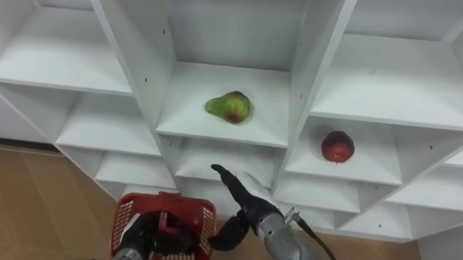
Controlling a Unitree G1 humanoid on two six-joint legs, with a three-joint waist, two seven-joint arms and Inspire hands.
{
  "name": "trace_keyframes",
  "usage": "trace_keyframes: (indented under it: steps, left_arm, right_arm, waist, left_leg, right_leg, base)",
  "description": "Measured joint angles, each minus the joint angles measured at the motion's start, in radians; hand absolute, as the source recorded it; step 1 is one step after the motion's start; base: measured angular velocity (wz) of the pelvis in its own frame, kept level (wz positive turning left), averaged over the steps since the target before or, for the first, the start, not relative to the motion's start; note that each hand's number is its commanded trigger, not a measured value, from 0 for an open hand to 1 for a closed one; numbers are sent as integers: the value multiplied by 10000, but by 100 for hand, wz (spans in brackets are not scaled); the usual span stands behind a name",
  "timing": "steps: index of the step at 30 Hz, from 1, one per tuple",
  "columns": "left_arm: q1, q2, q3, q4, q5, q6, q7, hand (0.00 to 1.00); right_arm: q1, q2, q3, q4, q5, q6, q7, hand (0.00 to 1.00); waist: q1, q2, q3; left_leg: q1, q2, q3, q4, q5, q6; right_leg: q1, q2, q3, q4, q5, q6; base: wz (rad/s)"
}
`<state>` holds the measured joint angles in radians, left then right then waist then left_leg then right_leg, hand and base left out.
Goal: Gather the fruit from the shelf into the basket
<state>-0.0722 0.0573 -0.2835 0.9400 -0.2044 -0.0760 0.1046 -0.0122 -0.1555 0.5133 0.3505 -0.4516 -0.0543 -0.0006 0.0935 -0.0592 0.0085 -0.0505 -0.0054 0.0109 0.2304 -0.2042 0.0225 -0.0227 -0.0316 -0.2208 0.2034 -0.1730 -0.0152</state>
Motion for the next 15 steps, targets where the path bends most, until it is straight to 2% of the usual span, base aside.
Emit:
trace_keyframes:
  steps: [3, 7, 9, 10, 12, 15]
  left_arm:
    - [51, 50, 68, -57, 9, 2, -11, 100]
    - [76, 114, 106, -179, 1, -9, -45, 100]
    - [83, 193, 157, -177, 4, -9, -59, 100]
    - [94, 241, 155, -177, 5, -9, -70, 100]
    - [159, 348, 212, -177, 12, -9, -91, 100]
    - [285, 376, 399, -153, 11, -9, -104, 100]
  right_arm:
    - [12, -145, 121, -751, -775, 18, 40, 0]
    - [12, -162, 141, -1133, -1423, 21, 41, 0]
    - [12, -158, 140, -1334, -1670, 22, 56, 0]
    - [12, -151, 140, -1380, -1753, 21, 62, 0]
    - [11, -147, 142, -1631, -2073, 21, 160, 0]
    - [1, -181, 141, -2197, -2262, 15, 233, 0]
  waist:
    - [86, -114, -48]
    - [353, -237, -27]
    - [460, -394, 52]
    - [472, -429, 60]
    - [553, -533, 35]
    - [628, -573, 31]
  left_leg:
    - [346, 2, -13, -108, 0, 0]
    - [648, -3, -65, -247, 5, 8]
    - [697, -8, -151, -287, 5, 6]
    - [694, -13, -177, -287, 4, 5]
    - [642, -21, -190, -270, 4, 4]
    - [617, -27, -211, -260, 5, 4]
  right_leg:
    - [303, 6, -3, -23, 0, 0]
    - [627, -1, -51, -48, -6, 10]
    - [715, 4, -101, -55, -8, 13]
    - [729, 4, -115, -64, -8, 13]
    - [729, 7, -127, -109, -8, 13]
    - [738, 13, -132, -162, 0, 22]
  base:
    - [0]
    - [4]
    - [9]
    - [10]
    - [5]
    - [0]
